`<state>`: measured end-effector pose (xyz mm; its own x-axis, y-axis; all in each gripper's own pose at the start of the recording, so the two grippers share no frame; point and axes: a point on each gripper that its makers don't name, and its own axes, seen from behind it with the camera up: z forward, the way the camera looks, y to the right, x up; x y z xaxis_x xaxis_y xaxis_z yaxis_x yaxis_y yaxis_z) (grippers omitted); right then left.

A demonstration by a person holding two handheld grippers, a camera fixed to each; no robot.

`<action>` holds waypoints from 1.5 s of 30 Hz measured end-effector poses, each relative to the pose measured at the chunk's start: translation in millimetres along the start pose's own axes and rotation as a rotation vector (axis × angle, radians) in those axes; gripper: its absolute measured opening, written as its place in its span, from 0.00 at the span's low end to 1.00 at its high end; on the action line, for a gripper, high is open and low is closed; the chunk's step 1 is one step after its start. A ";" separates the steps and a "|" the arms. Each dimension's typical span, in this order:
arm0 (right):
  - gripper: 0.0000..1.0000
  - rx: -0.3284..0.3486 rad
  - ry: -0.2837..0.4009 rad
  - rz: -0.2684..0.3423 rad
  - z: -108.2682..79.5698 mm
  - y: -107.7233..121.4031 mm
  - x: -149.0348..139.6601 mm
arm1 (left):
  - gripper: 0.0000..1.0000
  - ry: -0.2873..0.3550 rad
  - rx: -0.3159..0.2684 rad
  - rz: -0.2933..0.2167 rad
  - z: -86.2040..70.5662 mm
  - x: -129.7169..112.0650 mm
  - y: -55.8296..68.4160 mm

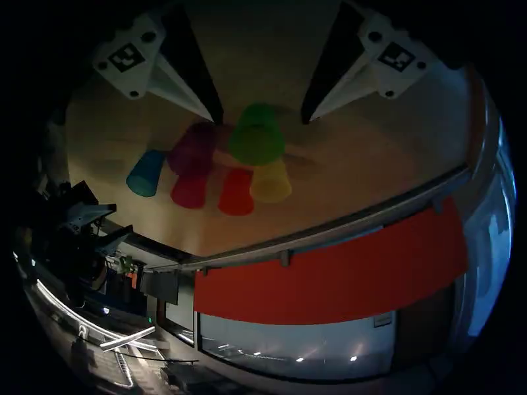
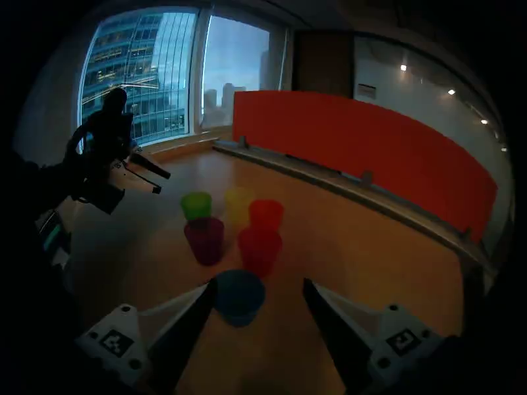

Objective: Pour water

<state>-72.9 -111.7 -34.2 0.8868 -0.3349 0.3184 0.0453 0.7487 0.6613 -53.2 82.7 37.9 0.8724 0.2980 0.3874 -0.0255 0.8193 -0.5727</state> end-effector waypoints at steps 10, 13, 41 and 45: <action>1.00 0.019 -0.041 0.004 9.1 -9.0 -19.4 | 0.87 -0.049 -0.005 -0.001 13.1 -19.5 1.6; 1.00 0.023 -0.053 0.003 11.3 -11.3 -25.0 | 0.87 -0.065 -0.008 -0.004 16.8 -25.1 1.5; 1.00 0.050 -0.124 -0.015 34.4 -25.1 -55.5 | 0.87 -0.127 -0.019 0.031 48.7 -41.7 6.7; 1.00 0.054 -0.125 -0.016 37.5 -25.6 -56.0 | 0.92 -0.129 -0.019 0.033 54.1 -40.6 5.7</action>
<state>-140.9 -133.5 -43.5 0.8219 -0.4179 0.3872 0.0317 0.7121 0.7013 -115.1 101.8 57.9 0.8010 0.3867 0.4571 -0.0434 0.7989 -0.5999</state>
